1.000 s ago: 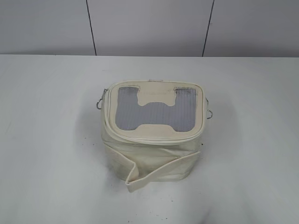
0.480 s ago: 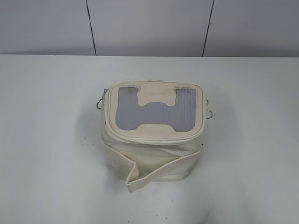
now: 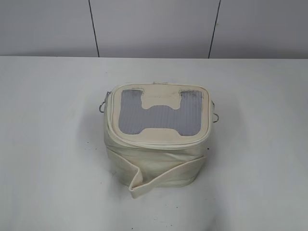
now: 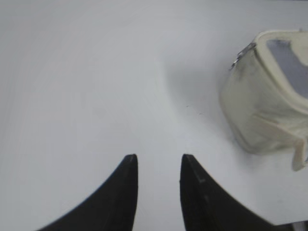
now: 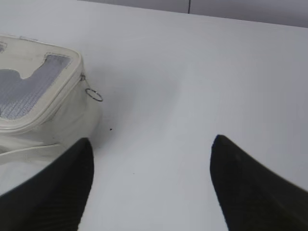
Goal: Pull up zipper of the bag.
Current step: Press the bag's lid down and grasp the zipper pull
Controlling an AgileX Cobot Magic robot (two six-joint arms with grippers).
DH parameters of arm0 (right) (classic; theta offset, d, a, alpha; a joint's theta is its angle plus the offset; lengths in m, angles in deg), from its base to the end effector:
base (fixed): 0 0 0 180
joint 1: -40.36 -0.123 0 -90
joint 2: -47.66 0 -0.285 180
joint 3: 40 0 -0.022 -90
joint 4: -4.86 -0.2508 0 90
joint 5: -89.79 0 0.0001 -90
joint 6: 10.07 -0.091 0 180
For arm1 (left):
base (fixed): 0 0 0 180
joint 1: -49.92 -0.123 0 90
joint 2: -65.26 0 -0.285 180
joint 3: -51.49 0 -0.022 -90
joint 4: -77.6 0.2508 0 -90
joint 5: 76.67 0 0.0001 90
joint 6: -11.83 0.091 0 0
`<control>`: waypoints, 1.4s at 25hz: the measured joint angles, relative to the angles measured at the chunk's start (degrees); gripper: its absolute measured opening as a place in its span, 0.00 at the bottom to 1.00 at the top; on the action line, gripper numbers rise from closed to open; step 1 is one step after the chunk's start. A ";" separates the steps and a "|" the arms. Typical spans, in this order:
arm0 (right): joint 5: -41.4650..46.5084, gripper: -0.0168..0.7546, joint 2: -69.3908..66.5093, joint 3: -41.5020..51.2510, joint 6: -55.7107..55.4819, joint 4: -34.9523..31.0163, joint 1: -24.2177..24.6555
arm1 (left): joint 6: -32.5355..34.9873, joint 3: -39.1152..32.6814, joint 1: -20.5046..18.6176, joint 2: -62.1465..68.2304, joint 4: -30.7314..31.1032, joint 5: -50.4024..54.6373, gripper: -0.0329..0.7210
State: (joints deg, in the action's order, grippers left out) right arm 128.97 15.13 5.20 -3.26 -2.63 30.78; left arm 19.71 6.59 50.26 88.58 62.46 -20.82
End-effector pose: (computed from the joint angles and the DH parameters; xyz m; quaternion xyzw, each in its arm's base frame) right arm 0.0787 0.0209 0.3103 -0.0999 0.8448 0.0743 0.5204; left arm 0.0373 -0.0199 0.3007 0.0486 0.8743 -0.1001 0.4725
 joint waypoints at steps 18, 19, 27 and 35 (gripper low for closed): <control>2.18 0.65 -49.64 -33.34 19.76 -6.22 -9.40 | 33.28 8.81 0.05 48.10 -32.45 -10.73 0.43; 3.57 0.65 -52.06 -35.42 21.95 -7.58 -9.40 | 34.31 10.35 0.05 50.19 -32.63 -10.21 0.43; 18.88 0.63 -71.29 -55.63 40.78 -22.45 -9.41 | 36.84 19.27 1.31 64.94 -33.76 -5.28 0.44; 29.34 0.62 -88.49 -73.94 44.87 -26.18 -13.92 | 37.20 28.45 7.97 76.40 -32.35 -3.62 0.44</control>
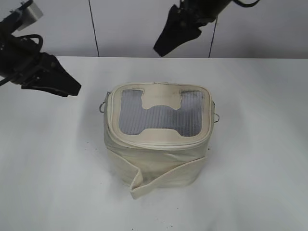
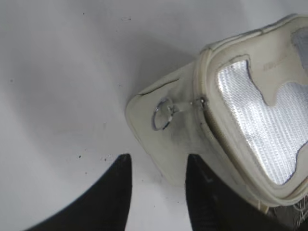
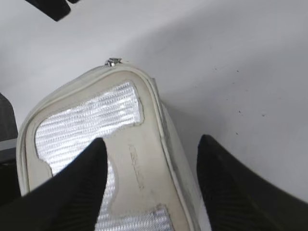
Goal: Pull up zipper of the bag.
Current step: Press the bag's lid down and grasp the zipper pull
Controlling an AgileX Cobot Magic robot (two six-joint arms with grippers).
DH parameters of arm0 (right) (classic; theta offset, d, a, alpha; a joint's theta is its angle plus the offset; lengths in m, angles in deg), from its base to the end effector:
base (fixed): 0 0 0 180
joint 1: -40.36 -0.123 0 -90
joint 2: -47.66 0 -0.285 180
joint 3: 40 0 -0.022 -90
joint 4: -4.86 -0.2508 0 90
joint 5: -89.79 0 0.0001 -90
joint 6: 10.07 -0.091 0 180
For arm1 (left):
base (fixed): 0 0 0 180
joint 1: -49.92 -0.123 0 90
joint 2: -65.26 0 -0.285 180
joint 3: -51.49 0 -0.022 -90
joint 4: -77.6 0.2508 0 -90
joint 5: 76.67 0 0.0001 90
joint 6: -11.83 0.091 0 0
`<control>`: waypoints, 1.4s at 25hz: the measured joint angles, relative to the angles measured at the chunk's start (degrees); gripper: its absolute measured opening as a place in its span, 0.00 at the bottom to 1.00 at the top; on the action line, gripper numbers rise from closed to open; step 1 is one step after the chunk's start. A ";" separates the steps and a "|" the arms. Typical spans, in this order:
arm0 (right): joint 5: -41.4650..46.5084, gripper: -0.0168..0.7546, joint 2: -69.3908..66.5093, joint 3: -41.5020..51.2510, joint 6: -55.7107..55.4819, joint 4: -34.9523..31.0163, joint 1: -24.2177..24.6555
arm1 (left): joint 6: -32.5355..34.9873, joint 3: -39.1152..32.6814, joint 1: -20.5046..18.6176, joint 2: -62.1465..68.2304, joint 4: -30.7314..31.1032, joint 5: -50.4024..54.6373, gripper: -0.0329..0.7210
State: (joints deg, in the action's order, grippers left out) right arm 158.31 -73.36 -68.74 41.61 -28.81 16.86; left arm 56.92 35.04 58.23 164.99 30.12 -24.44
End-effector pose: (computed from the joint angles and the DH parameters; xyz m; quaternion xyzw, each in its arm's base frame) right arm 0.3745 0.2140 0.3075 -0.5284 0.7842 0.2360 0.2238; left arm 0.3005 -0.0975 0.2448 0.2187 0.9094 -0.2949 0.1954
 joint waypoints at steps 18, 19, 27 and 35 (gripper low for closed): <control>0.63 0.62 -16.19 -9.05 -1.23 -0.15 -5.15 | 0.11 6.22 2.13 3.72 2.07 2.42 0.51; 0.64 0.62 -16.61 -9.05 -1.23 -0.10 -5.15 | 0.11 6.22 2.13 3.72 2.68 2.48 0.51; 1.45 0.43 -18.36 -9.53 -2.11 -1.04 -5.15 | 0.24 6.22 2.13 3.72 5.38 3.52 0.56; 2.02 0.08 -18.31 -9.52 -5.07 -1.38 -5.15 | 5.04 6.22 2.13 3.72 5.81 3.52 0.59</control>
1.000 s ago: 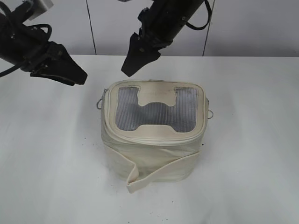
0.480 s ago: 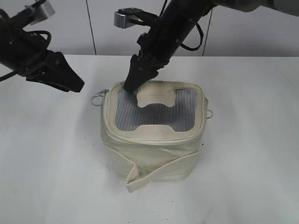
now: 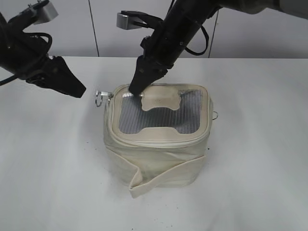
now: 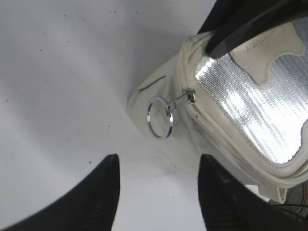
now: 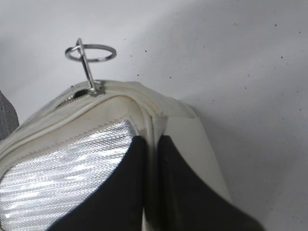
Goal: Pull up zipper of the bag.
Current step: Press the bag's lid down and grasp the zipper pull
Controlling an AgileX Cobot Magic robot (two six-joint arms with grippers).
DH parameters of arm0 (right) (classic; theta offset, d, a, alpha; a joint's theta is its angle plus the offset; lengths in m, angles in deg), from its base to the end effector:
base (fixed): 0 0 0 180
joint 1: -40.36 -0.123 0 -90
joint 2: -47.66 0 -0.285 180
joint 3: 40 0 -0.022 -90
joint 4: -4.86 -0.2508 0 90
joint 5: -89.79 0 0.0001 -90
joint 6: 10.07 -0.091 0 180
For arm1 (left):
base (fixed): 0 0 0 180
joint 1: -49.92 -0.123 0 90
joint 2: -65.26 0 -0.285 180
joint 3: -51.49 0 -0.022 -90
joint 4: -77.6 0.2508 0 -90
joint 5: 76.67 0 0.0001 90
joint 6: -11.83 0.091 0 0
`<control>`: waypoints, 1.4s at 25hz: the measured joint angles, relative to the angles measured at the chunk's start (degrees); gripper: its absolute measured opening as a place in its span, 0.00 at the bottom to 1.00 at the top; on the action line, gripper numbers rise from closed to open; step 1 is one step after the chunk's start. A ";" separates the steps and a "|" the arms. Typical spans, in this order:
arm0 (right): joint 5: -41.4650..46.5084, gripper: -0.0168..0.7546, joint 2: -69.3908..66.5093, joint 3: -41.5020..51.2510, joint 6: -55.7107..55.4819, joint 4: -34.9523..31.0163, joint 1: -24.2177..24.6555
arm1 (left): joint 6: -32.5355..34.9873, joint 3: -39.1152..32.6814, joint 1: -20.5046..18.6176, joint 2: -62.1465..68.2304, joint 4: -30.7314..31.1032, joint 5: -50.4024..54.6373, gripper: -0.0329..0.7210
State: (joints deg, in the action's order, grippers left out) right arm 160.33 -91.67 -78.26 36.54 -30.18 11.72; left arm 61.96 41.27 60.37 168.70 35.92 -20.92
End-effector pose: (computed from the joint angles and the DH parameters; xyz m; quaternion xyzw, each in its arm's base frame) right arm 0.4000 0.2746 0.2074 -0.5178 0.8016 0.2760 0.1143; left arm 0.3145 -0.1089 0.2477 0.3206 0.8904 -0.2635 0.1868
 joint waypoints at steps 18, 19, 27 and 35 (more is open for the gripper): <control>0.00 0.08 0.45 0.07 -2.17 0.82 0.00 | 5.22 0.00 7.05 0.00 4.17 -3.93 0.76; 0.00 0.08 0.45 0.07 -2.25 0.82 0.00 | 4.19 0.00 7.24 0.00 4.17 -4.93 0.76; 0.00 0.08 0.45 0.07 -2.45 0.85 0.00 | 10.76 0.00 7.37 0.06 10.67 -12.56 0.76; 0.00 0.08 0.45 0.07 -2.50 0.89 0.00 | 19.37 0.00 9.44 0.13 13.04 -11.04 0.76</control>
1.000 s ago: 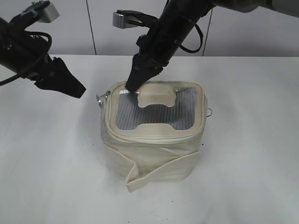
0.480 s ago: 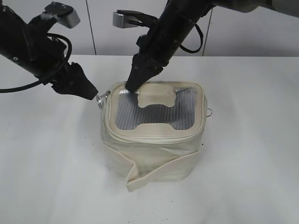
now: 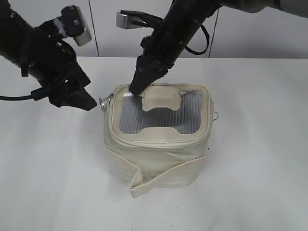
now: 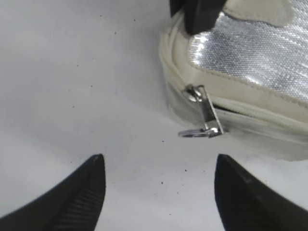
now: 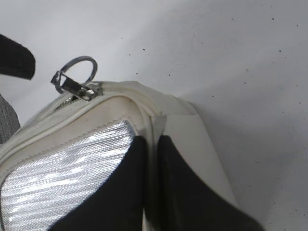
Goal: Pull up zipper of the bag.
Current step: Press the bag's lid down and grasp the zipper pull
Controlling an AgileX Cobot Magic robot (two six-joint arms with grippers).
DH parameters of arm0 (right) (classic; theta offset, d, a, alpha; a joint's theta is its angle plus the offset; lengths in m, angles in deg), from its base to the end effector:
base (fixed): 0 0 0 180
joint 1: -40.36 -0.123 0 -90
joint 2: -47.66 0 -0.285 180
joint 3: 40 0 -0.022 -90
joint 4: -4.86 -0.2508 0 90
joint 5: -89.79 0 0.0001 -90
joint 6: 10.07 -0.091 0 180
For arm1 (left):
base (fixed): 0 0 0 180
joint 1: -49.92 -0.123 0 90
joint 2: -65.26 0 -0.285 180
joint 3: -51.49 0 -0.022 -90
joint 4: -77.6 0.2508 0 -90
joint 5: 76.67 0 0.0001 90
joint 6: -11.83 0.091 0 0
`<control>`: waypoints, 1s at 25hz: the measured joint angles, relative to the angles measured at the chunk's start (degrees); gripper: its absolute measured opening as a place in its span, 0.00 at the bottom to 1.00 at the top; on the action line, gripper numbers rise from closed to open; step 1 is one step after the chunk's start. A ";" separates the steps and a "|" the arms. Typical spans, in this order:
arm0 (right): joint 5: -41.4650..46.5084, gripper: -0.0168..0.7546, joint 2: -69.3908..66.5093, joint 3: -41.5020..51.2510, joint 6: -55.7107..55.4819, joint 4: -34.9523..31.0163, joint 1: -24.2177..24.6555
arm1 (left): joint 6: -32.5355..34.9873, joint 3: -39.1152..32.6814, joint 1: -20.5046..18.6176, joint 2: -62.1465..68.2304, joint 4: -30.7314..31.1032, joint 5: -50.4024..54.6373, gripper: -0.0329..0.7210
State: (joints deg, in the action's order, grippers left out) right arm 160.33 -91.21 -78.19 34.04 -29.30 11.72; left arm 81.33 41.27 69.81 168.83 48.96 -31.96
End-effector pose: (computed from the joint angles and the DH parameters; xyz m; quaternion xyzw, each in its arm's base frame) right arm 0.3997 0.2732 0.2102 -0.5038 0.8127 0.2712 0.1107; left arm 0.3108 -0.1451 0.2415 0.5698 0.7753 -0.1091 0.2495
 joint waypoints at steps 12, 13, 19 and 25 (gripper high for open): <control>0.00 0.08 0.00 0.00 -0.07 0.00 -0.04 | 3.31 0.00 5.83 1.46 10.76 -5.54 0.76; 0.00 0.08 0.00 0.00 -0.07 0.00 -0.04 | 3.31 0.00 5.83 1.95 10.91 -5.48 0.76; 0.00 0.08 0.00 0.00 0.02 0.00 -0.04 | 3.47 0.00 6.52 3.09 11.47 -6.16 0.75; 0.00 0.08 0.00 0.00 0.09 0.00 -0.04 | 3.49 0.00 8.00 3.21 11.61 -7.13 0.70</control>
State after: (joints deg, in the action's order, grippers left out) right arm 160.33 -91.21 -78.19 34.13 -29.30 11.68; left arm 84.82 41.27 77.80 172.04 60.57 -39.09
